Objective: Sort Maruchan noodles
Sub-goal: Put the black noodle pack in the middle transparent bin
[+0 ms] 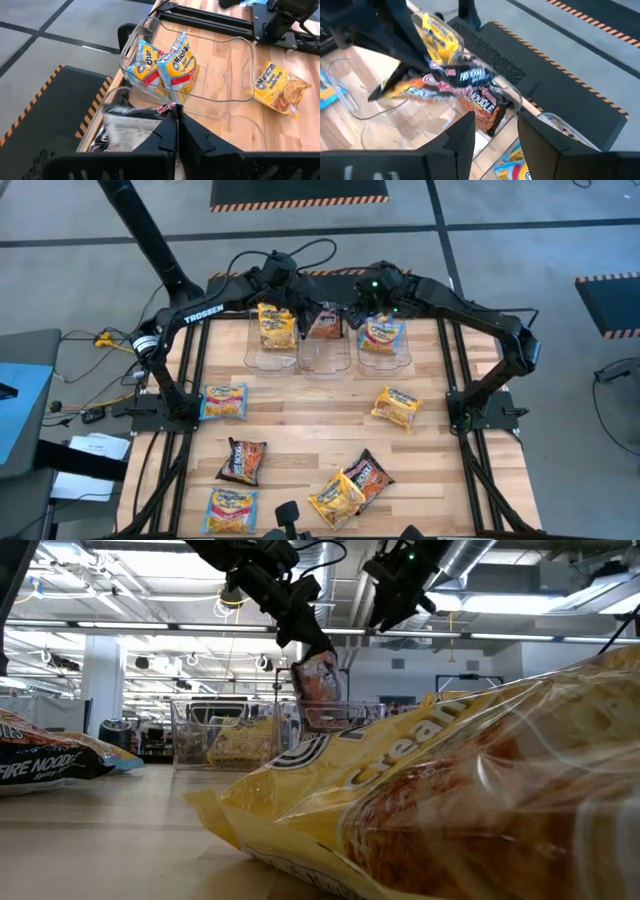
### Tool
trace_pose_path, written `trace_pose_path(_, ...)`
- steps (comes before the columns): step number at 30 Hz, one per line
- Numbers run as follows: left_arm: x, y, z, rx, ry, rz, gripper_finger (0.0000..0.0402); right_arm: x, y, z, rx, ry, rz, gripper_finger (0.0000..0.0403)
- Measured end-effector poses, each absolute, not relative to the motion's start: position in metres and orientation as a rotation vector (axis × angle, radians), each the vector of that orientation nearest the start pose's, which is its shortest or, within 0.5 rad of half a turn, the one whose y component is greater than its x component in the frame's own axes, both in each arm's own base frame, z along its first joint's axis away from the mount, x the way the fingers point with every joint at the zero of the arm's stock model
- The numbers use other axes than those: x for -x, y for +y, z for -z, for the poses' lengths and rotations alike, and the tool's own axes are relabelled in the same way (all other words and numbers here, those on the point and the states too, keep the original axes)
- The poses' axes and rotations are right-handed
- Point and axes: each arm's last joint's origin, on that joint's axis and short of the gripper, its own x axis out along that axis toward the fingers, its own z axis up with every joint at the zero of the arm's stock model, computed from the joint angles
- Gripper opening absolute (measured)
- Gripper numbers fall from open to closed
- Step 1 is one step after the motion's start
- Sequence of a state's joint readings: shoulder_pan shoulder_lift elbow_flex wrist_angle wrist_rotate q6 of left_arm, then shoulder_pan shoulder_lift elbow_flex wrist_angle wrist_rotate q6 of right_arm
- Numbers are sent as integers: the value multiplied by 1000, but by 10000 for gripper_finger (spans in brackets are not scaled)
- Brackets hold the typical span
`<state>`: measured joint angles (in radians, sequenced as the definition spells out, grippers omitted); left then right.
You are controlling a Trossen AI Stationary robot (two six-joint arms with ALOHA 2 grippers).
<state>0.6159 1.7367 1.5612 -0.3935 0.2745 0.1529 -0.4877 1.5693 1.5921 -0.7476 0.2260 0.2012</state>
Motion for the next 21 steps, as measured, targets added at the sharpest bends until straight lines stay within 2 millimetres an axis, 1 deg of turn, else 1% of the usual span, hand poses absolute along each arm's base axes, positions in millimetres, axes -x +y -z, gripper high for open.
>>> trace_pose_path(4,-328,223,-329,87,536,-290,0,-287,-165,-375,-283,645,768,171)
trace_pose_path(13,-331,225,-335,34,470,-291,0,-286,-169,-372,-288,655,781,170)
trace_pose_path(21,-331,225,-337,35,451,-296,0,-286,-169,-372,-288,655,781,170)
